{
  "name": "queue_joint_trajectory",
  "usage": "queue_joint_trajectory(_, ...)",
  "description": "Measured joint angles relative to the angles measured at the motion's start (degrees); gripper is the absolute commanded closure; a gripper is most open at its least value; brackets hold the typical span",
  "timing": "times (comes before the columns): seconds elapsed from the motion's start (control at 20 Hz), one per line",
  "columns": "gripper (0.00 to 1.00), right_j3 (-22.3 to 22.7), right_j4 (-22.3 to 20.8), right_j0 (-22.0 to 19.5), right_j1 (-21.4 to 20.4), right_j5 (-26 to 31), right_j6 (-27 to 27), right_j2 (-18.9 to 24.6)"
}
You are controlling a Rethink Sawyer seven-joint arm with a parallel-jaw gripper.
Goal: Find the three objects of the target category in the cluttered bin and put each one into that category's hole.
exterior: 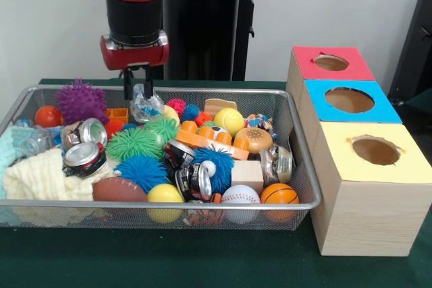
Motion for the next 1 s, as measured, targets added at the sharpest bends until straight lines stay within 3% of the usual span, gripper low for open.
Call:
queue_joint_trajectory(0.3,1.0,0.3,3.1,3.1,-2.3,0.0,0.0,-0.2)
queue_joint_trajectory(0.65,1.0,0.4,5.9,10.5,-5.8,0.0,0.1,-2.9)
queue_joint_trajectory(1.0,1.0,0.4,11.4,18.7,-8.5,0.0,3.5,-5.9)
